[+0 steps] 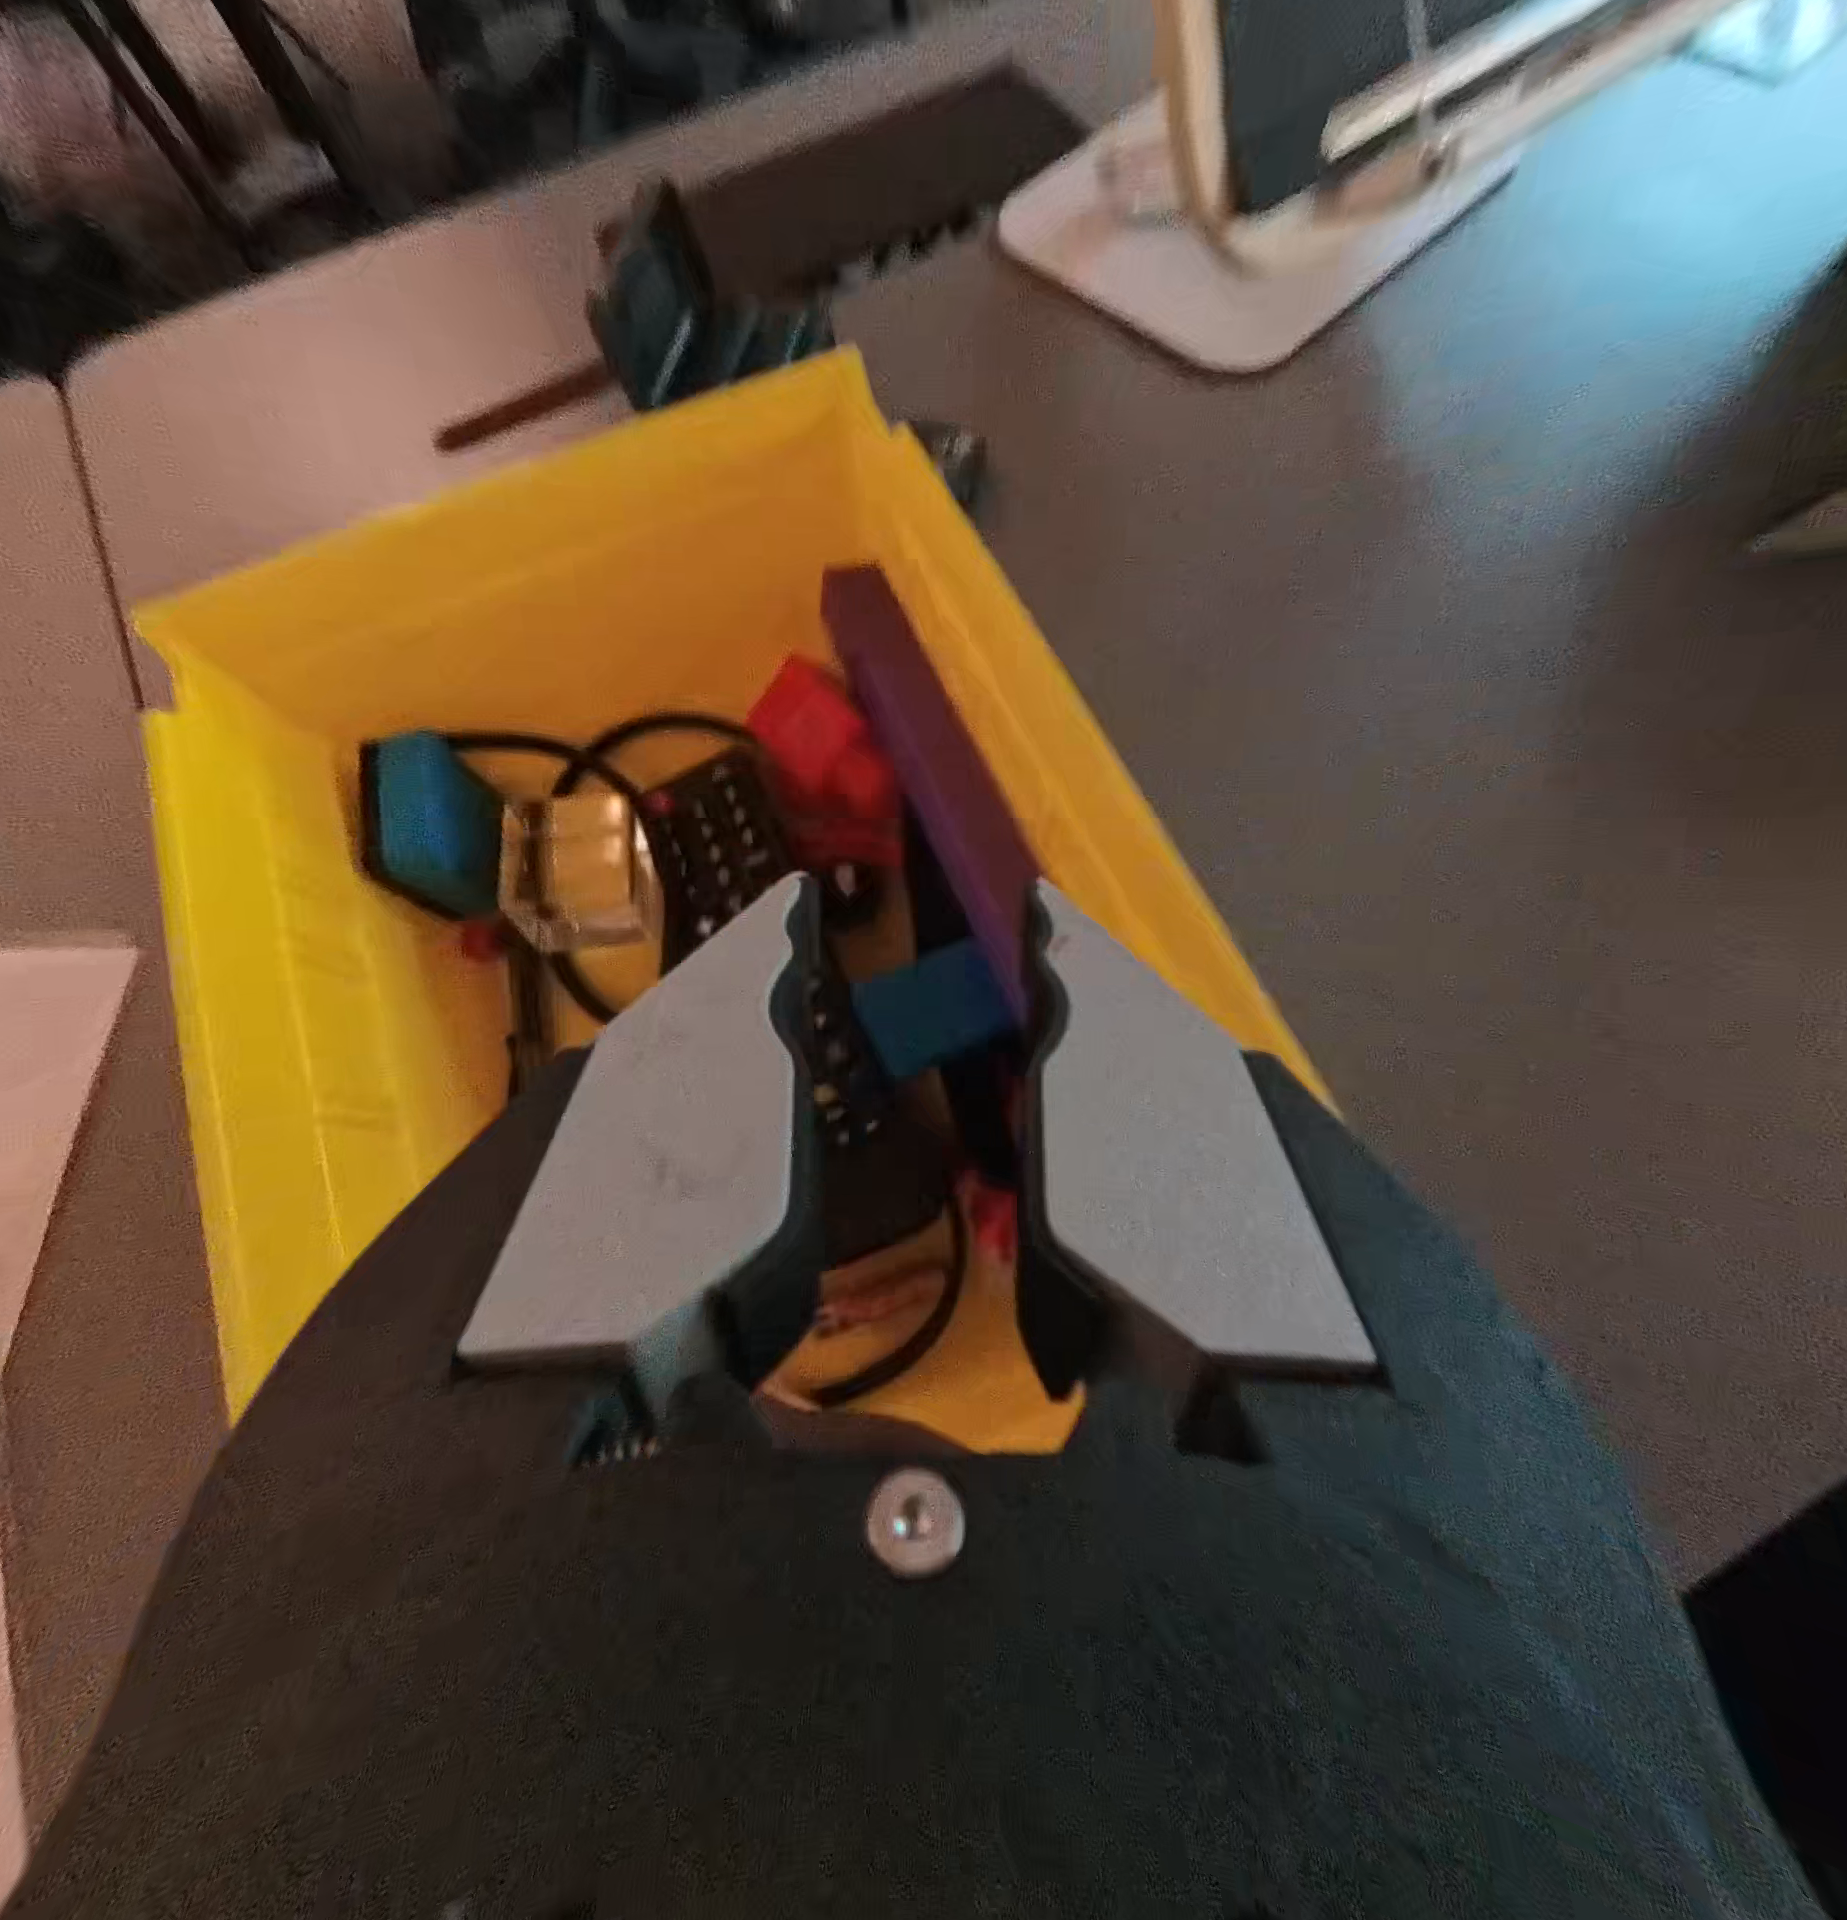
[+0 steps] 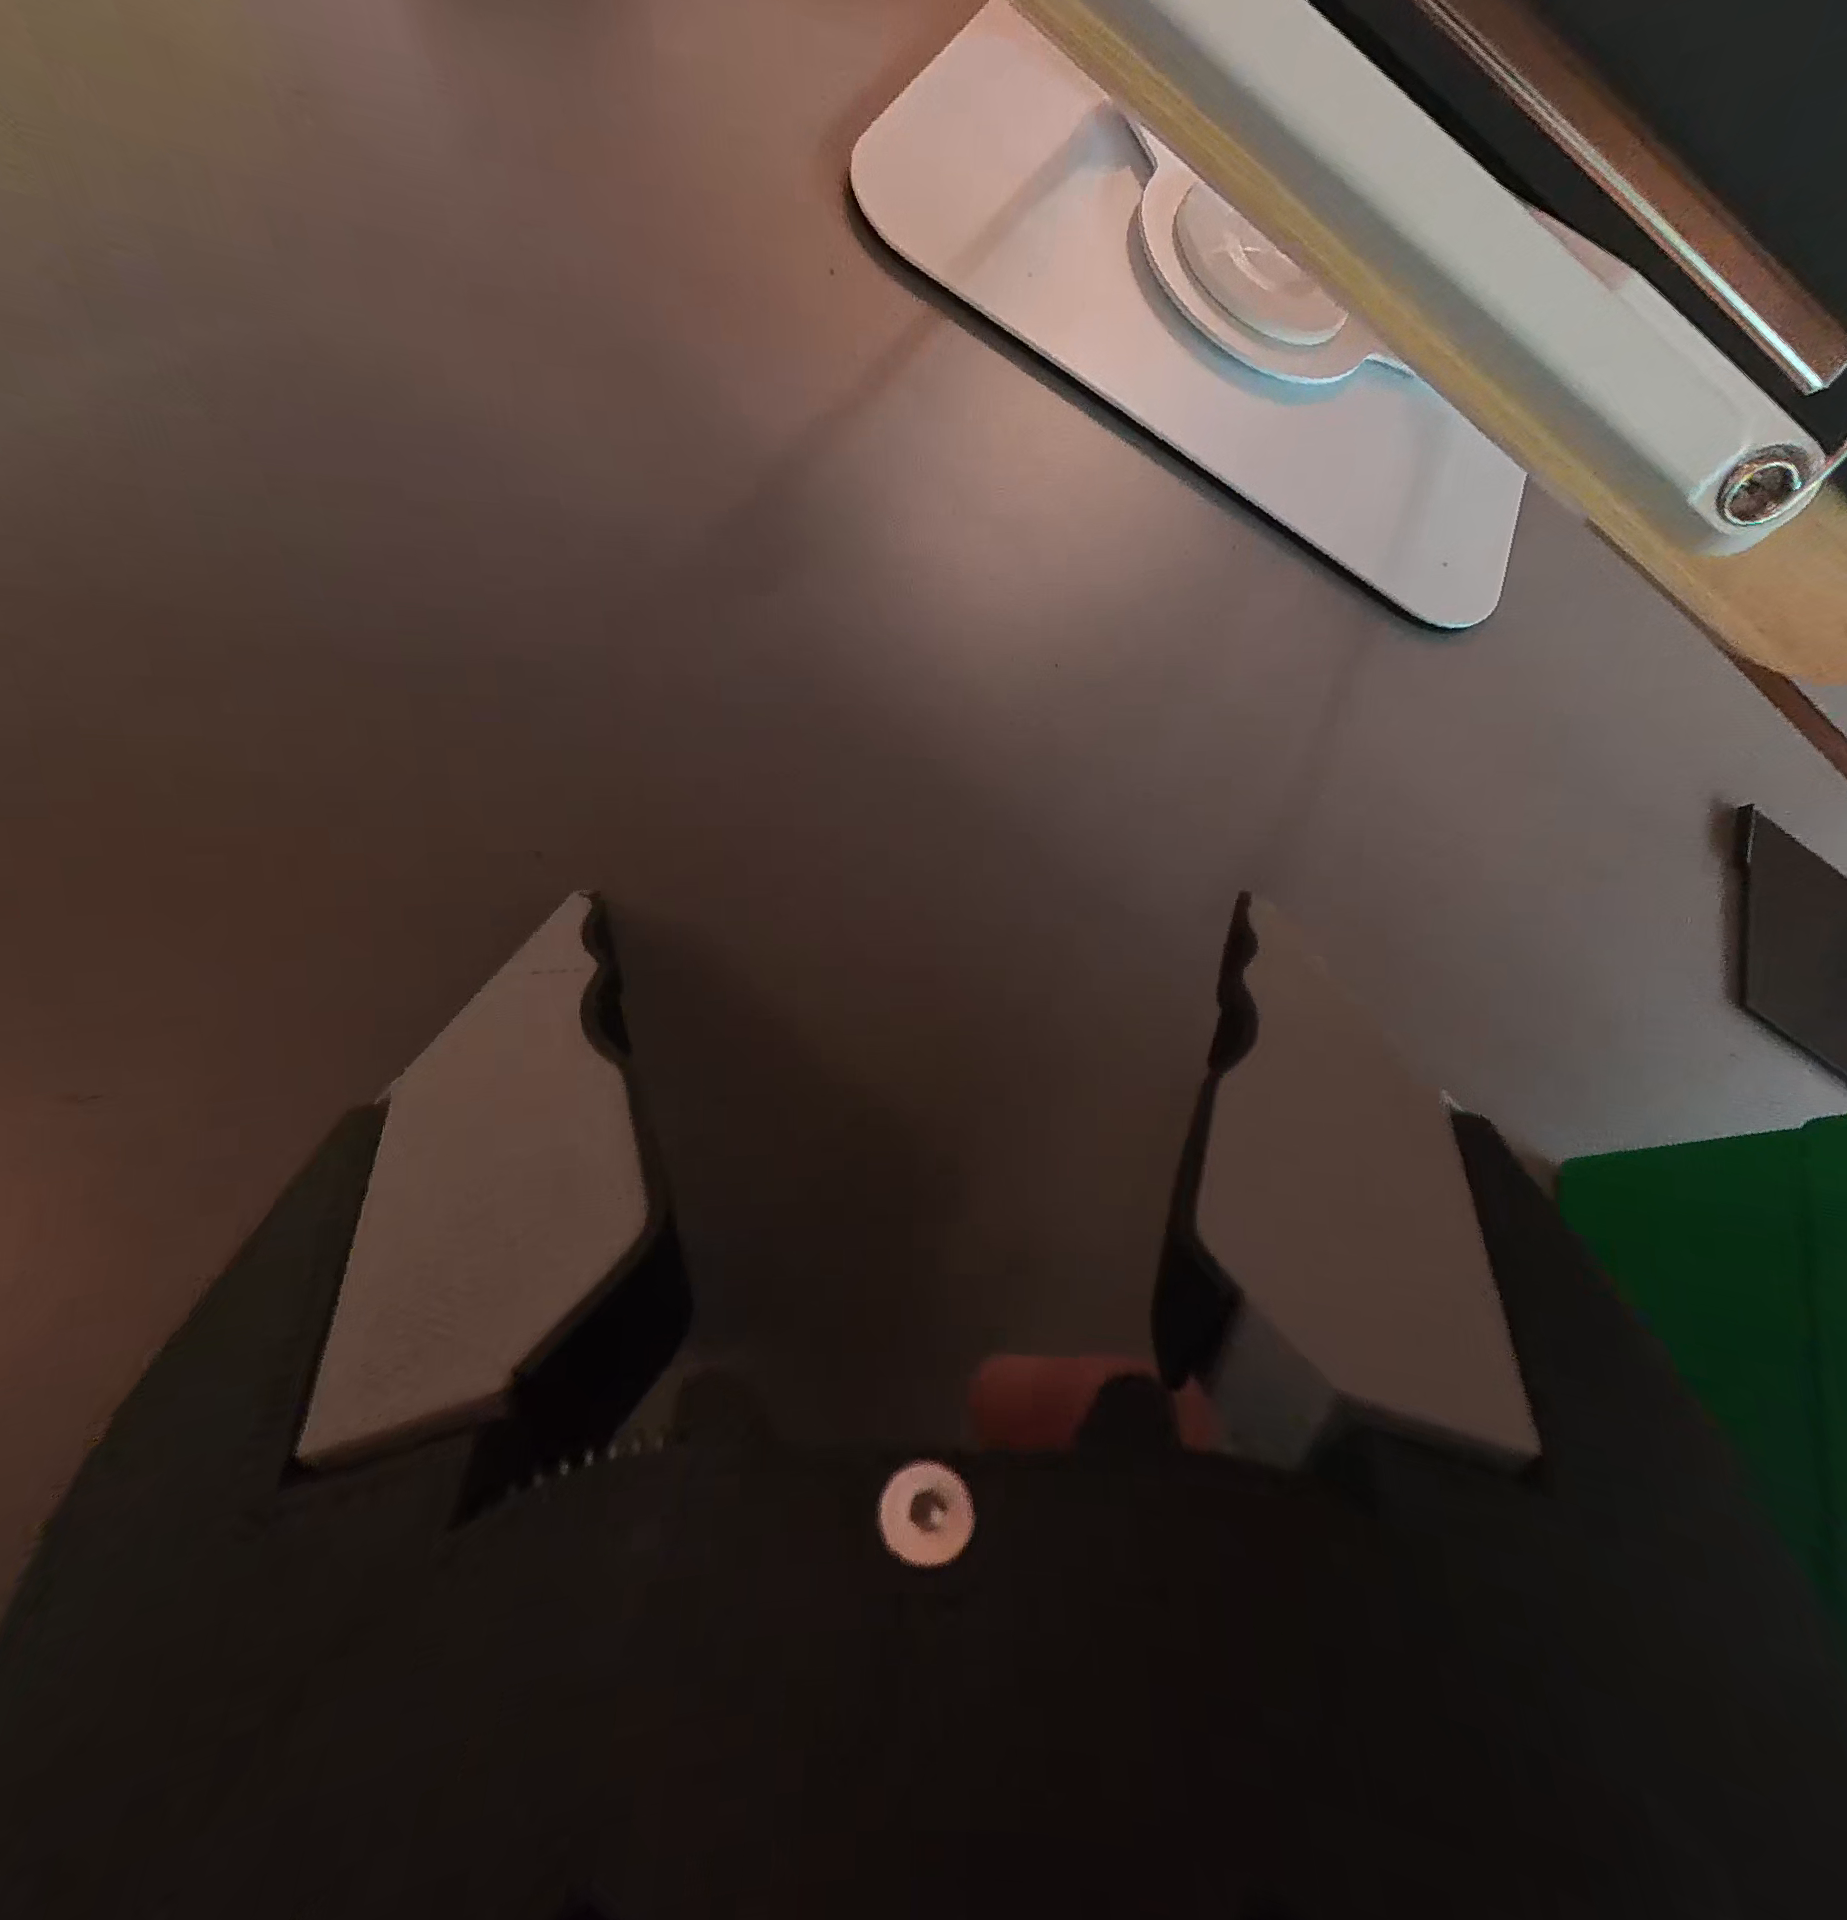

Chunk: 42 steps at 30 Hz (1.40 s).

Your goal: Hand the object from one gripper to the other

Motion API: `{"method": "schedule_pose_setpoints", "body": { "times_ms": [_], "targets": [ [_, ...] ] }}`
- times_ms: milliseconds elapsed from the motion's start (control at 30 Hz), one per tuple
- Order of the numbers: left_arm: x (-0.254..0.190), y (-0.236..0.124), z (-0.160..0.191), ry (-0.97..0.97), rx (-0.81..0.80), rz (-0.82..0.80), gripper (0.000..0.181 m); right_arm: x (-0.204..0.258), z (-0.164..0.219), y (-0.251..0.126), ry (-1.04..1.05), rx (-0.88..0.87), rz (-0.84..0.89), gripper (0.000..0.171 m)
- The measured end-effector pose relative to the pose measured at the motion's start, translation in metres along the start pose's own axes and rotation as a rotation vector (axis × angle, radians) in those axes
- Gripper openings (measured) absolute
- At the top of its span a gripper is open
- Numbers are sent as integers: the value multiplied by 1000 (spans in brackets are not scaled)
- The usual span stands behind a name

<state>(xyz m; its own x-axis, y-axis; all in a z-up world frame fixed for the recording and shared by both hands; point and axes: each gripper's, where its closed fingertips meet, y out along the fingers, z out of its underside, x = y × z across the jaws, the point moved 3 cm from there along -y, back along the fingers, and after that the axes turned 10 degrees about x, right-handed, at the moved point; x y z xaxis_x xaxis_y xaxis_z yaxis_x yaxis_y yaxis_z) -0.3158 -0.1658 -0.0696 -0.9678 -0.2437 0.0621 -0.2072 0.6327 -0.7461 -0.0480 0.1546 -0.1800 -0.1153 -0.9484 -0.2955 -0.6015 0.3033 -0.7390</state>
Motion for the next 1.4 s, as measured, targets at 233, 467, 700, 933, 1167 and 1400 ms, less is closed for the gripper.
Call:
{"method": "schedule_pose_setpoints", "body": {
  "times_ms": [233, 467, 700, 933, 1167, 1400],
  "targets": [
    [2, 48, 47, -45, 278, 86, 59, 0, 1, 0, 9, 6, -15, 112],
    [6, 58, 55, 534, 421, -59, 50, 3, 2, 0, 4, -1, -32, 106],
    [-12, 67, 53, 942, 587, 11, 45, 4, 2, 0, 6, 5, -57, 105],
    [-6, 58, 40, 878, 544, 41, 32, 5, 3, -2, -19, 0, -58, 103],
    [-4, -19, -42, 565, -194, -123, 31, 21, -11, -16, -15, -80, -177, 102],
    [-17, -26, -60, 552, -273, -332, 32, 39, -18, -25, -20, -132, -296, 96]
  ]
}}
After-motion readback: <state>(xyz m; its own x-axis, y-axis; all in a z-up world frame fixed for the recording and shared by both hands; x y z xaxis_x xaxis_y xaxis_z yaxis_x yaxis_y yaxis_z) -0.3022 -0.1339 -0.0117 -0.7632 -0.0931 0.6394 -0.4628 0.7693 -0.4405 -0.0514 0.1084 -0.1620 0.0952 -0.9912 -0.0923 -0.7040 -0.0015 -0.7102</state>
